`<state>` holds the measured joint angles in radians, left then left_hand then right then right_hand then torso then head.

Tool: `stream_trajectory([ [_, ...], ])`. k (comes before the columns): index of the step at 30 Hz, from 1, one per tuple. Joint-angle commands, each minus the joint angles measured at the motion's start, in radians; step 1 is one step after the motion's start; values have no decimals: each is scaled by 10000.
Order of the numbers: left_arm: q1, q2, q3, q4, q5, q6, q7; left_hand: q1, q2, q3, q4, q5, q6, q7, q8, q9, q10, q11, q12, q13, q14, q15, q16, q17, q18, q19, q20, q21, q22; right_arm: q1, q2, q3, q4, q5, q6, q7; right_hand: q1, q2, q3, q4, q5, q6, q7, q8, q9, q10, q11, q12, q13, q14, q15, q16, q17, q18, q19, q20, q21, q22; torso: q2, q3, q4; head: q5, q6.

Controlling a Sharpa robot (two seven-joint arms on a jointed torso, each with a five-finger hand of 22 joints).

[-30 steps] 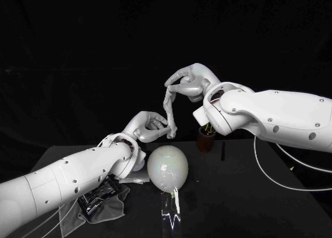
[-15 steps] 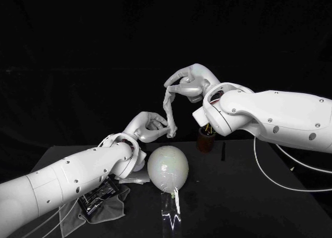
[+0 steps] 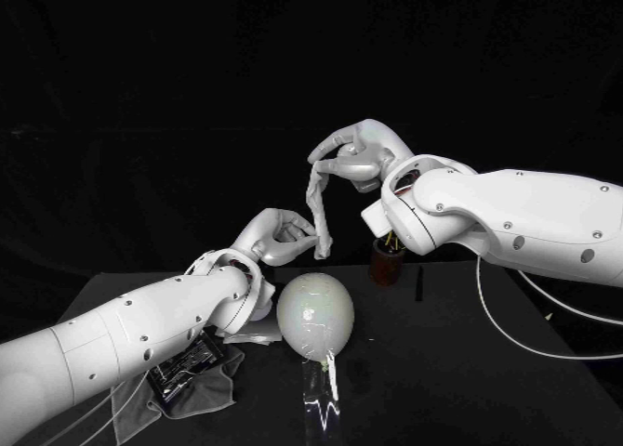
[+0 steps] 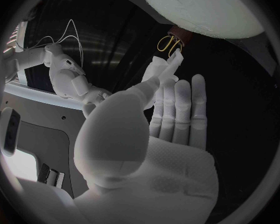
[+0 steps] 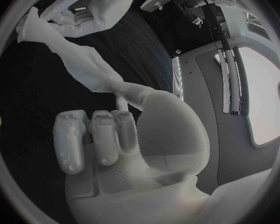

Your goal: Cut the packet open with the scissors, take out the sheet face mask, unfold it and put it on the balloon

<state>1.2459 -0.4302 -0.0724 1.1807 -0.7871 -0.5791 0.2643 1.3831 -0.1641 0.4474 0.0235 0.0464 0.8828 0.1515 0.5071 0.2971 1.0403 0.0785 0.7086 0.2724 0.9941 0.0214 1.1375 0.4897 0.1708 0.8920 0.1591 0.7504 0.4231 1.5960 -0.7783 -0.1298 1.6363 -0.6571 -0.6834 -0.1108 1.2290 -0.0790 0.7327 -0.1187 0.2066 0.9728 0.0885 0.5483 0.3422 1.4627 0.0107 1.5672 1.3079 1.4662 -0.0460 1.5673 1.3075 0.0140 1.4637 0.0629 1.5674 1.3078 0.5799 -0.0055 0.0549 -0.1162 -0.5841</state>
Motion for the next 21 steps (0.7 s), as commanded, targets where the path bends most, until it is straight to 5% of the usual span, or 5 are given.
stream_trajectory([
  [1,11,29,14,38,238,-184,385,28,143,98,7,20,92,-51,68,-22,-2,-73,62,7,87,-27,62,10,122,44,-59,90,28,2,-3,7,-3,-37,71,126,-113,-11,23,-55,62,92,13,40,8,1081,0,36,2629,1046,-44,35,2633,-140,1071,-31,34,2630,0,-2,-1,21,-1],
  [14,12,69,15,21,307,-152,320,-50,195,212,116,18,-27,-6,-70,-123,-5,-54,48,4,104,-28,70,3,111,17,-90,167,76,2,-6,7,20,-13,66,152,-115,-13,22,-57,60,92,13,40,8,1081,0,36,2629,1046,-45,35,2633,-140,1071,-32,34,2630,3,-1,-1,41,6],
  [21,12,91,14,45,282,-30,196,-348,-377,-72,214,16,-406,164,-409,-323,28,82,95,33,114,82,85,-4,97,-36,-70,142,56,2,2,7,23,-6,51,178,-119,-14,18,-61,58,92,12,43,8,1081,-1,36,2629,1046,-45,35,2633,-140,1071,-32,34,2630,-2,0,-1,37,14],
])
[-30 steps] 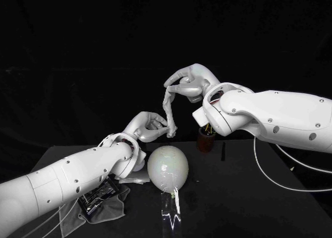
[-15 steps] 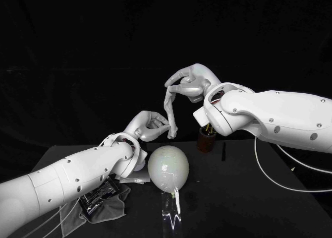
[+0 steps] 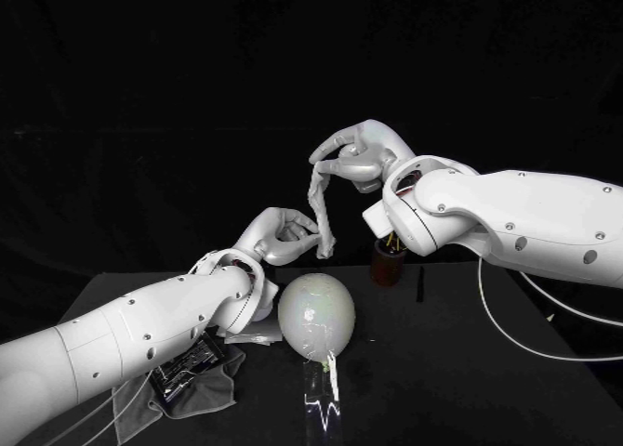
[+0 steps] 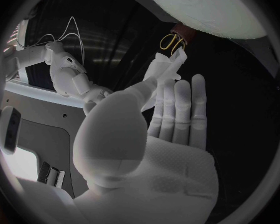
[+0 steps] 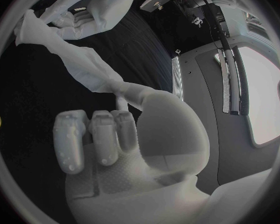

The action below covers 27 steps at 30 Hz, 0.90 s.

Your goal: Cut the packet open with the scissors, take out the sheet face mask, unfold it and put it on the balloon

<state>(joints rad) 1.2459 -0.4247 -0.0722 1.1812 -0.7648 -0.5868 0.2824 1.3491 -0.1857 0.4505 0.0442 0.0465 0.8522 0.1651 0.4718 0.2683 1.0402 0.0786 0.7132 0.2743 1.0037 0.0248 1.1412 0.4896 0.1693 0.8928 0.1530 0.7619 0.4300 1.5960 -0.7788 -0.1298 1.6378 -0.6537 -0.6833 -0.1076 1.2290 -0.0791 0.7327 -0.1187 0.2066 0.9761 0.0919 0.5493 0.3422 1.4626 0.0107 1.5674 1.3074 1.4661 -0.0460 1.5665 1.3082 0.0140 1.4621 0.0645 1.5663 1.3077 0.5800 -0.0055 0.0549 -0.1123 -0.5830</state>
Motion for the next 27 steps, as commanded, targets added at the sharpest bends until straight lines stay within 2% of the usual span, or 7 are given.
stream_trajectory([
  [1,13,36,12,47,50,68,5,-9,-165,-105,7,16,-101,28,-57,-35,30,82,50,14,19,49,48,-3,112,-45,-9,27,-13,2,9,7,5,-40,48,148,-120,-14,18,-60,58,59,-21,33,8,1082,-1,34,2634,1047,-45,43,2626,-140,1087,-48,45,2631,-5,-1,1,-8,3],
  [5,13,38,10,74,5,150,-36,-64,-388,-235,13,16,-177,54,-149,-99,30,115,65,25,13,83,54,-6,109,-55,11,-5,-38,2,22,7,-10,-40,45,152,-120,-14,18,-60,58,59,-21,33,8,1082,-1,34,2634,1047,-45,43,2626,-140,1087,-48,45,2631,-3,0,1,-3,5],
  [14,13,41,8,99,-44,229,-113,-15,-416,-247,-1,19,-170,51,-173,-123,30,112,72,30,8,88,56,-8,112,-53,21,-21,-52,2,33,7,-3,-28,41,168,-120,-14,18,-60,58,59,-21,33,8,1082,-1,34,2634,1047,-45,43,2626,-140,1087,-48,45,2631,5,-2,-1,-6,5],
  [21,14,54,8,67,-54,222,-150,143,-257,-131,-14,20,-71,29,-172,-152,84,79,97,39,42,60,85,-3,128,-16,15,-12,-58,2,23,7,36,-4,42,182,-123,-10,18,-63,59,58,-22,36,8,1082,-1,34,2634,1047,-45,43,2626,-140,1087,-48,45,2631,-2,-2,2,-12,11],
  [27,14,64,8,62,-56,148,-70,489,177,281,-95,17,569,-184,3,-166,435,-133,285,134,462,-143,398,95,155,294,-137,356,125,2,13,7,61,21,48,191,-123,-7,19,-64,61,58,-23,37,8,1082,-2,34,2634,1047,-45,43,2626,-140,1087,-48,45,2631,-4,-1,1,-2,20],
])
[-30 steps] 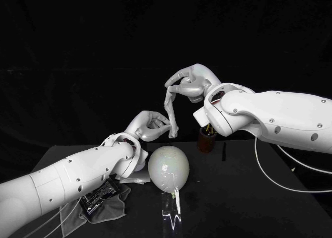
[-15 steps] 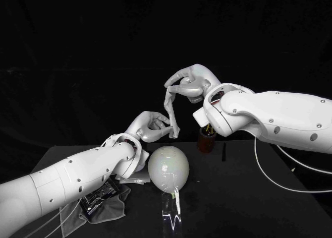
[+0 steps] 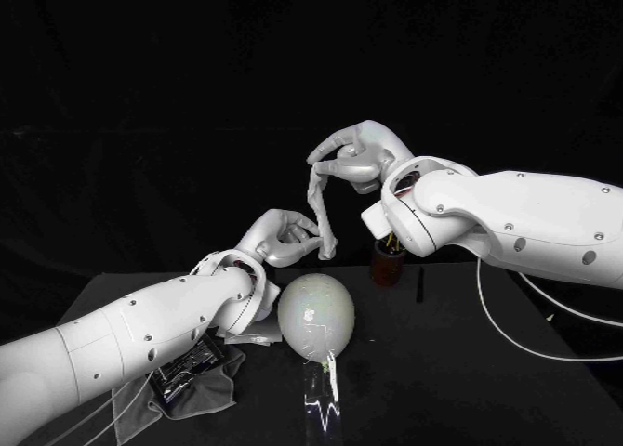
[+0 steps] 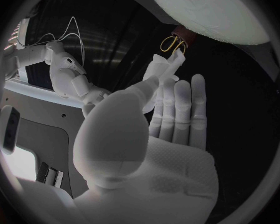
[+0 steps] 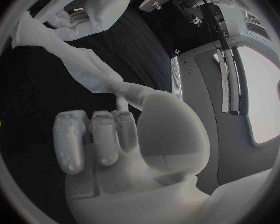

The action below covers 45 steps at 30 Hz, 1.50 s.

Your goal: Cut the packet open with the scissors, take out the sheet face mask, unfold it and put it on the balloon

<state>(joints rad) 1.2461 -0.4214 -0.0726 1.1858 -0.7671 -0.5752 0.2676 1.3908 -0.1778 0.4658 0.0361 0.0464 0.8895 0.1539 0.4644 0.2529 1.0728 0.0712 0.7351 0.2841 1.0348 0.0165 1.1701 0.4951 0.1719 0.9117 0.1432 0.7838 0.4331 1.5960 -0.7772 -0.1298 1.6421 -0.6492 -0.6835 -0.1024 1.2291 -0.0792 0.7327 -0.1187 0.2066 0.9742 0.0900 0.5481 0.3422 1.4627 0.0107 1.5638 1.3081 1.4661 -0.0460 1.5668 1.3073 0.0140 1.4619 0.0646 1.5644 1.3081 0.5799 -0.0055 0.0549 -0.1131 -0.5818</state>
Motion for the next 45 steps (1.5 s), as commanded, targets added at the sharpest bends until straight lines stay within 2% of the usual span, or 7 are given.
stream_trajectory([
  [1,12,31,12,17,-34,8,105,102,174,215,-20,44,335,-121,115,-16,177,-108,107,62,262,-109,207,72,128,170,-83,253,158,2,-4,7,17,-23,51,139,-125,-3,19,-65,64,77,-4,50,8,1081,-2,70,2627,1046,-46,40,2635,-140,1089,-50,64,2627,-2,0,1,8,12],
  [10,12,-23,12,91,-29,-153,325,164,708,1065,-146,19,757,-255,218,-103,422,-225,203,251,712,-242,670,613,96,23,-371,1193,776,2,-38,7,-1,-20,58,131,-126,-3,18,-67,64,76,-4,51,8,1081,-2,70,2627,1046,-46,40,2635,-140,1089,-50,64,2627,3,-2,-3,-15,0],
  [19,12,-65,12,166,-25,-247,451,-35,806,1667,-256,23,717,-293,382,-56,647,-269,234,388,1108,-292,1013,1139,101,-154,-468,1797,1175,2,-115,7,3,-29,55,120,-128,-5,17,-69,60,76,-4,52,8,1081,-2,70,2627,1046,-46,40,2635,-140,1089,-50,64,2627,2,-4,-4,-12,-3],
  [30,8,-186,27,187,401,-801,829,-654,366,3167,-611,88,906,-474,838,291,1136,-471,843,818,2283,-495,2141,2793,119,-189,-706,3050,1916,1,-415,-4,27,-32,126,95,-131,-11,13,-75,44,74,-4,54,8,1081,-3,70,2627,1046,-47,40,2635,-140,1089,-50,64,2627,10,-6,-5,17,-21],
  [33,8,-249,34,188,481,-896,859,-833,250,3452,-674,280,900,-511,937,444,1240,-506,992,872,2482,-533,2331,3098,124,-209,-744,3288,2043,-2,-528,-17,31,-30,142,91,-131,-11,13,-75,44,74,-4,54,8,1081,-3,70,2627,1046,-47,40,2635,-140,1089,-50,64,2627,6,1,0,29,-41],
  [36,8,-330,44,198,527,-967,869,-1019,118,3627,-742,829,898,-552,1019,622,1386,-559,1192,957,2766,-578,2573,3579,127,-206,-796,3542,2171,-12,-662,-30,48,-26,156,97,-133,-13,11,-77,34,75,-4,56,8,1081,-3,70,2627,1046,-47,40,2635,-140,1089,-51,64,2627,4,2,-1,31,-45],
  [45,23,-581,118,290,543,-1004,805,-1131,43,3722,-836,1172,895,-594,1066,820,1510,-596,1398,1061,3024,-625,2800,4061,128,-205,-847,3773,2274,-147,-930,-68,-37,20,184,116,-133,-13,11,-77,34,75,-4,56,8,1081,-3,70,2627,1046,-47,40,2635,-140,1089,-51,64,2627,-6,0,-7,60,-116],
])
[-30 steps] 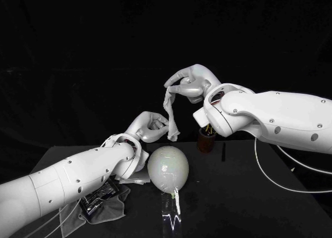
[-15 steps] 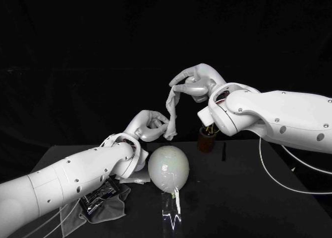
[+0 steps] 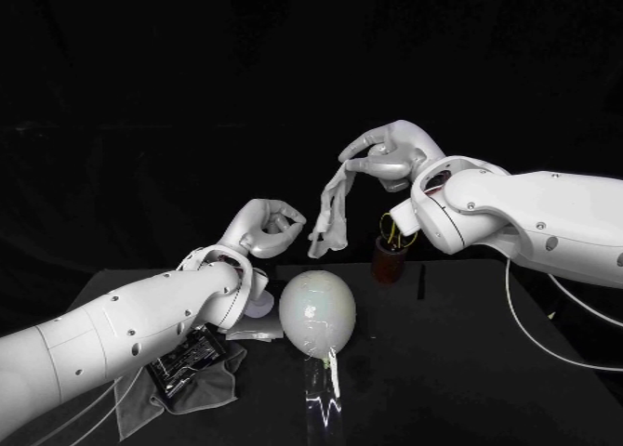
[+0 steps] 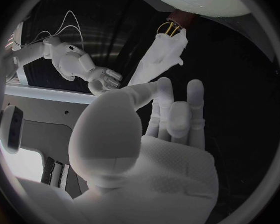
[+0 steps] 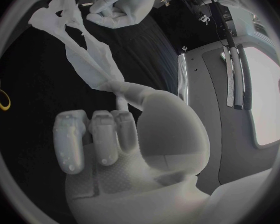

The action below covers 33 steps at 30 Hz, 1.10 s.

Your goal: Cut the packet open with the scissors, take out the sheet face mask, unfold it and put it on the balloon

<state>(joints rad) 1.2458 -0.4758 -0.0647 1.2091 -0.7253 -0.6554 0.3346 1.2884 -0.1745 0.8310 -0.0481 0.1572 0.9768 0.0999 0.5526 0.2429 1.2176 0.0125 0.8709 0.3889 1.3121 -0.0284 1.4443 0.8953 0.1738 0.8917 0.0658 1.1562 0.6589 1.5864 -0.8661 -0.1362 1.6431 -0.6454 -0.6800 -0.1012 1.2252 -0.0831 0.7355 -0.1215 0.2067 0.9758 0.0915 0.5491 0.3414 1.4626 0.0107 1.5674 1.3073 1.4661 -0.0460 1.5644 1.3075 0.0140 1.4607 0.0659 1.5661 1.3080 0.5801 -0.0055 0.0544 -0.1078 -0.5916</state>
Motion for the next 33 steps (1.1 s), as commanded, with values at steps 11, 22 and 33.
stream_trajectory([
  [11,210,-221,136,140,-82,486,-365,-147,6,79,6,123,20,-60,191,973,95,-16,94,41,305,-182,107,166,108,-6,-81,96,35,-223,-50,-51,-362,8,164,136,-98,24,-22,-56,-1,59,-21,51,15,1081,-3,34,2635,1047,-47,64,2633,-140,1101,-63,47,2627,-9,3,5,33,-55],
  [22,344,-103,143,163,-346,1145,-531,-265,126,-72,103,42,-215,29,45,1032,-236,94,-137,15,-443,-92,-398,-1394,88,-239,-13,-107,-99,-267,-68,-70,-407,-1,101,181,-98,25,-22,-57,-11,60,-22,52,15,1081,-3,34,2635,1047,-47,64,2633,-140,1101,-63,47,2627,-4,-5,6,-63,-18],
  [33,279,101,73,355,-410,1455,-109,-110,-329,-1675,-52,-107,-805,464,-557,795,-1591,577,-2039,-884,-2770,389,-2583,-4824,23,-1085,603,-1601,-1013,-272,59,-69,-210,110,-105,326,-97,34,-18,-62,-37,58,-23,55,14,1081,-5,34,2635,1047,-48,64,2633,-140,1101,-64,47,2627,3,1,18,-77,3],
])
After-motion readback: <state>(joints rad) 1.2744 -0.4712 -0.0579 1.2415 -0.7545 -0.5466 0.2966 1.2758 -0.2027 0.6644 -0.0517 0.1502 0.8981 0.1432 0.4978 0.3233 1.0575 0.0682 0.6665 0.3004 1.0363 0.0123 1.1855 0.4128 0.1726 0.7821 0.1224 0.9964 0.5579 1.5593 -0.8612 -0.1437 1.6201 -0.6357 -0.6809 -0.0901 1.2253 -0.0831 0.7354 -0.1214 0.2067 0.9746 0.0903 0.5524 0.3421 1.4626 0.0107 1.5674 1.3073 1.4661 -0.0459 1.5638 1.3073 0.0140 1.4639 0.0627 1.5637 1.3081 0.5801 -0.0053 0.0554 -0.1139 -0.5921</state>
